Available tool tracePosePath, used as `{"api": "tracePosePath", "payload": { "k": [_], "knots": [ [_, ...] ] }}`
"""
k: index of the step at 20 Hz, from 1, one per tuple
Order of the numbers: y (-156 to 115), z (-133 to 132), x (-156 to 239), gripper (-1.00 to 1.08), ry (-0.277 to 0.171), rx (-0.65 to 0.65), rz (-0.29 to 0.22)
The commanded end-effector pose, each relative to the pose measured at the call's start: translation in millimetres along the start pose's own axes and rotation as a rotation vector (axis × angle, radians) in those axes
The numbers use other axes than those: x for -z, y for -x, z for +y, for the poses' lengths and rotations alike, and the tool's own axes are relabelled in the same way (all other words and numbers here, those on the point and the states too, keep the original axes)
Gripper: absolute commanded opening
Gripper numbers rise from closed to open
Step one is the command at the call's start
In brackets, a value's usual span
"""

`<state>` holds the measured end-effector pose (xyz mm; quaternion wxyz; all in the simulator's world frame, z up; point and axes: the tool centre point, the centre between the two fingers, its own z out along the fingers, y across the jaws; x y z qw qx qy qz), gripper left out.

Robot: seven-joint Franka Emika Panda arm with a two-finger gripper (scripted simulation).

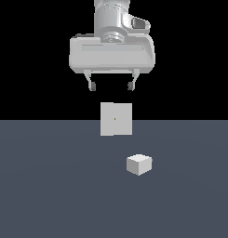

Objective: Plug the charger into the wall socket.

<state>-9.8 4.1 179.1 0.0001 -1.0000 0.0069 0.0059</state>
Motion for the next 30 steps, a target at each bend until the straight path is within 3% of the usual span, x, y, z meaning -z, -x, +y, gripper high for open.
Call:
{"api": "tracePosePath", "payload": {
  "k": [1, 13, 30],
  "knots": [
    [0.0, 0.0, 0.0, 1.0, 0.0, 0.0, 0.0],
    [5.6, 7.4, -12.1, 1.0, 0.014, -0.093, 0.036],
    [26.9, 30.7, -56.9, 1.0, 0.063, -0.425, 0.166]
  ]
}}
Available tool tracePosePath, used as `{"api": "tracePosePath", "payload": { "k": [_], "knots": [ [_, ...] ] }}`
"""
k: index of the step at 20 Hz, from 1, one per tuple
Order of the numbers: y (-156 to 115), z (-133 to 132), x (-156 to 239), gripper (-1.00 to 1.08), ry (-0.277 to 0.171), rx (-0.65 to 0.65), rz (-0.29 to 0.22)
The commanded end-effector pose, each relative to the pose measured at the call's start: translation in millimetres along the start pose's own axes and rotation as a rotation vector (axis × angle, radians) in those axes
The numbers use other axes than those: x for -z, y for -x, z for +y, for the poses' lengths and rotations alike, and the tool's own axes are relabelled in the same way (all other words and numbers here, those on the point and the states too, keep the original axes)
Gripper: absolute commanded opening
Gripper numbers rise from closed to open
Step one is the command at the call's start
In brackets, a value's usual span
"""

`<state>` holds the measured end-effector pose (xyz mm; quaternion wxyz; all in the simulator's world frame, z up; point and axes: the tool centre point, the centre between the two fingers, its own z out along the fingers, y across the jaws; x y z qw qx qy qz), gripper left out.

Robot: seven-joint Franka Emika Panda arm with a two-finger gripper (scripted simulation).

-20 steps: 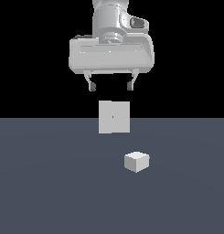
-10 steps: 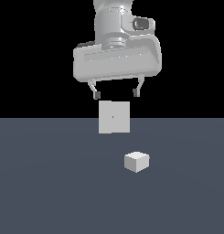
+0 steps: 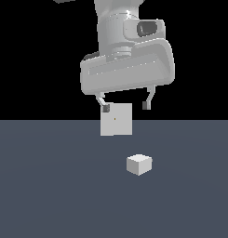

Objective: Plug the charger into the wall socket.

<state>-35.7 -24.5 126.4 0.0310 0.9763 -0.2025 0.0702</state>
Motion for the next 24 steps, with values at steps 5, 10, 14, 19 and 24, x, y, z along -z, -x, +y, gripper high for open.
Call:
{"api": "tracePosePath", "payload": {
  "k": [5, 10, 14, 19, 24],
  "knots": [
    [7.0, 9.4, -15.9, 1.0, 0.018, -0.12, 0.047],
    [12.1, 16.0, -27.5, 1.0, 0.033, -0.207, 0.081],
    [16.1, 21.0, -36.7, 1.0, 0.044, -0.275, 0.108],
    [20.4, 26.3, -46.8, 1.0, 0.058, -0.349, 0.137],
    [23.7, 30.1, -54.7, 1.0, 0.069, -0.404, 0.159]
  ]
}}
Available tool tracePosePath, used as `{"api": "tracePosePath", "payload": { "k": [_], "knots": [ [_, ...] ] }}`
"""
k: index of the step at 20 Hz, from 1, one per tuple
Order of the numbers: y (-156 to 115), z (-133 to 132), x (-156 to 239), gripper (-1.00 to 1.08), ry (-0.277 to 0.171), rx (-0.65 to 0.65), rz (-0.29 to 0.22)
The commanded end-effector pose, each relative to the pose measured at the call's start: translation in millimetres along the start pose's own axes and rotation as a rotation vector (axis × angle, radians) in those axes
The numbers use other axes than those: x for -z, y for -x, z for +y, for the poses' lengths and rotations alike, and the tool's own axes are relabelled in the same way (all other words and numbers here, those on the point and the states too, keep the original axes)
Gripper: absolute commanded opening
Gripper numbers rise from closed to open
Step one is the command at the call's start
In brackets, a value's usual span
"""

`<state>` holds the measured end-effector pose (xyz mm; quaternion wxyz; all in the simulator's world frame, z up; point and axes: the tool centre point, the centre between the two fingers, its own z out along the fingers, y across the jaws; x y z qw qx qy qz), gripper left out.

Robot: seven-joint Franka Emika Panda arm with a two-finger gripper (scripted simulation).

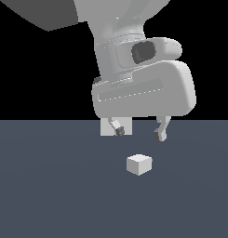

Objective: Plug the charger into the wall socket.

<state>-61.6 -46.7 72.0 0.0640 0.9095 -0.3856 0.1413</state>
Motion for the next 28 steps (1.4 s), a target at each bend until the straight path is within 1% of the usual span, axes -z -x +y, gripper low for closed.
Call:
{"api": "tracePosePath", "payload": {
  "k": [1, 7, 15, 28],
  "knots": [
    [1.1, 2.1, -3.3, 1.0, 0.005, -0.026, 0.01],
    [3.1, 4.7, -8.3, 1.0, 0.012, -0.059, 0.022],
    [5.1, 4.7, -12.7, 1.0, 0.013, -0.06, 0.022],
    [19.3, 5.2, -55.2, 1.0, 0.013, -0.064, 0.021]
  ]
}}
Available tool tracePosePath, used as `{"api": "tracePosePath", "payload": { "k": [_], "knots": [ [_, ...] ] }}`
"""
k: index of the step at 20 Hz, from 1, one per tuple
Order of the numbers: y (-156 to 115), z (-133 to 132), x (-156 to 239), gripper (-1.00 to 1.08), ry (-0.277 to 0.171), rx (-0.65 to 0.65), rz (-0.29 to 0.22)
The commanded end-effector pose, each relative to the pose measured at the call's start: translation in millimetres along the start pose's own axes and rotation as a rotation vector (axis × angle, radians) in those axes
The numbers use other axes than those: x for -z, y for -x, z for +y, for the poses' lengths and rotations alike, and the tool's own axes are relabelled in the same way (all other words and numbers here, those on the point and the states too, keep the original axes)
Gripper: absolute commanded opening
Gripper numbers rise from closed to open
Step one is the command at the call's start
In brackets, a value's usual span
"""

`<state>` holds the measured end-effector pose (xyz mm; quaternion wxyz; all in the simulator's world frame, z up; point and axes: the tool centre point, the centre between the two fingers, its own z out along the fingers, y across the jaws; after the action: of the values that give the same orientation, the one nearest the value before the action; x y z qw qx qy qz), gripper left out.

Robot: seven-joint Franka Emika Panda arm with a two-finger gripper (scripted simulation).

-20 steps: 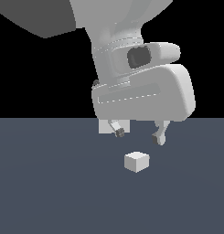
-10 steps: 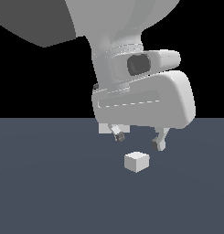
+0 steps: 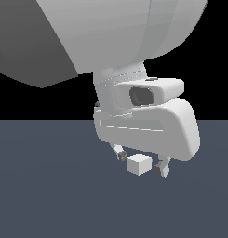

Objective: Plug the charger into the wall socket.

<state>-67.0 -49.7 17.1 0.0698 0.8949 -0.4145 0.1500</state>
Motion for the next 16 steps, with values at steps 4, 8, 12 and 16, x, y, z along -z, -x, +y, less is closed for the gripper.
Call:
{"api": "tracePosePath", "payload": {
  "k": [4, 8, 12, 16],
  "knots": [
    [1.8, -0.5, -5.4, -1.0, -0.001, 0.0, 0.0],
    [1.8, -0.5, -5.4, -1.0, -0.001, 0.0, 0.0],
    [1.8, -0.5, -5.4, -1.0, -0.001, 0.0, 0.0],
    [0.9, 0.0, -4.9, -1.0, -0.001, 0.001, 0.001]
  ]
}}
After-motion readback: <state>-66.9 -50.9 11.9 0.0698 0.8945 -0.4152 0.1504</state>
